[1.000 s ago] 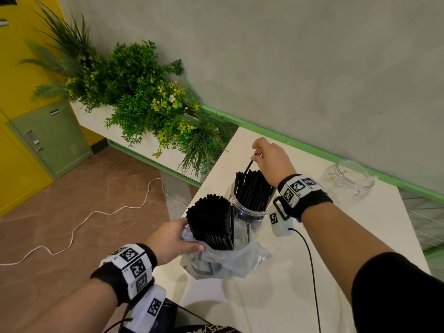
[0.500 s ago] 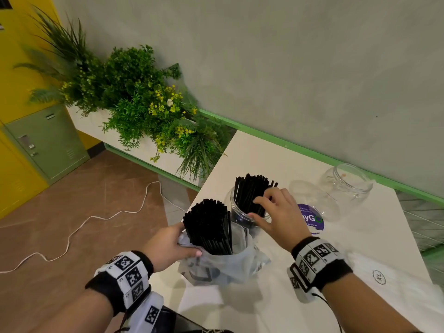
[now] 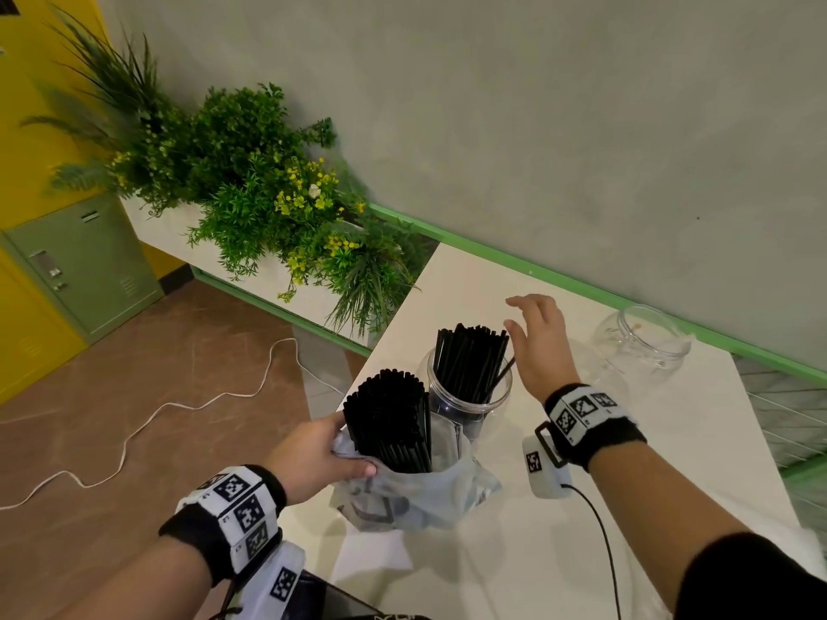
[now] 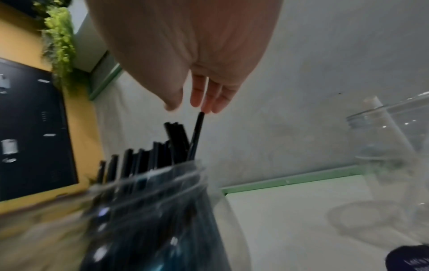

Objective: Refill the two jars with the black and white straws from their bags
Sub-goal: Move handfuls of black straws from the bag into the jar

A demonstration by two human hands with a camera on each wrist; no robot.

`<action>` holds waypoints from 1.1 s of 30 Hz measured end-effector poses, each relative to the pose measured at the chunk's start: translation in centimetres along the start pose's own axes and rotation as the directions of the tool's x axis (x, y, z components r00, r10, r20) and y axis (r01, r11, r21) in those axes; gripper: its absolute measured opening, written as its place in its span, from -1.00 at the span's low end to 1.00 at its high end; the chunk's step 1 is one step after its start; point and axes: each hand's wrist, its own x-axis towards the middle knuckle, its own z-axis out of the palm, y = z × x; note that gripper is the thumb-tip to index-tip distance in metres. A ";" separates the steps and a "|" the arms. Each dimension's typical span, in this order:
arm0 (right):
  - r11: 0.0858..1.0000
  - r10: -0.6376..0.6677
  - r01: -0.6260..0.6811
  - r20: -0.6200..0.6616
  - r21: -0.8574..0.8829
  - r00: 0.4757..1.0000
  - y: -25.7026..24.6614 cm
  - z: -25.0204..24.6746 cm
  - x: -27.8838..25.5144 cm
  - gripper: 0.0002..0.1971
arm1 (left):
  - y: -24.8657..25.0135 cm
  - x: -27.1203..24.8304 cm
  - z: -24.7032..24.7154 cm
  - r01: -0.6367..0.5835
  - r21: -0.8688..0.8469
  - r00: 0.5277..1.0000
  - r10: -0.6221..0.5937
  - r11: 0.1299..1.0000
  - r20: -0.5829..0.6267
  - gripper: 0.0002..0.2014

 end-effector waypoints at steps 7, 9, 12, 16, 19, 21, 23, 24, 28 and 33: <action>0.998 0.032 -0.019 0.254 -0.052 0.967 -2.8 2.5 -0.8 -0.32 | 0.0 0.0 0.1 0.005 -0.009 1.000 -0.005 1.000 -0.012 -0.32; 0.986 0.115 -0.080 0.246 -0.147 0.963 -3.7 3.1 -0.3 -0.24 | 0.0 0.0 0.1 0.004 -0.006 1.000 -0.004 1.000 -0.011 -0.32; 0.967 0.175 -0.123 0.235 -0.221 0.956 -4.8 3.9 0.2 -0.22 | 0.0 -0.1 0.1 0.000 -0.006 1.000 0.000 1.000 -0.012 -0.34; 0.956 0.080 -0.002 0.253 -0.293 0.964 -5.2 5.1 0.7 -0.41 | -0.4 -0.1 0.2 0.006 -0.027 1.000 -0.006 1.000 -0.024 -0.32; 0.948 0.037 0.041 0.237 -0.317 0.971 -4.8 5.7 0.9 -0.62 | -0.4 0.0 0.2 0.008 -0.024 1.000 -0.008 1.000 -0.025 -0.31; 0.961 0.003 0.044 0.171 -0.274 0.985 -4.5 5.8 0.9 -0.71 | -0.4 0.0 0.2 0.003 -0.022 1.000 -0.004 1.000 -0.025 -0.30; 0.976 -0.067 0.075 0.047 -0.206 0.997 -4.3 5.4 1.0 -0.79 | -0.5 0.1 0.2 0.001 -0.022 1.000 -0.001 1.000 -0.020 -0.30; 0.980 -0.091 0.088 -0.010 -0.178 0.996 -4.2 5.1 1.2 -0.82 | -0.5 0.1 0.2 0.000 -0.022 1.000 -0.001 1.000 -0.019 -0.30; 0.986 -0.055 0.055 0.005 -0.156 0.998 -2.9 3.9 1.8 -0.83 | -0.5 0.1 0.2 -0.008 -0.021 1.000 0.008 1.000 -0.006 -0.31; 0.996 0.011 0.001 0.124 -0.092 0.992 -1.7 3.3 2.2 -0.78 | -0.6 0.2 0.2 -0.007 -0.018 1.000 0.007 1.000 0.006 -0.31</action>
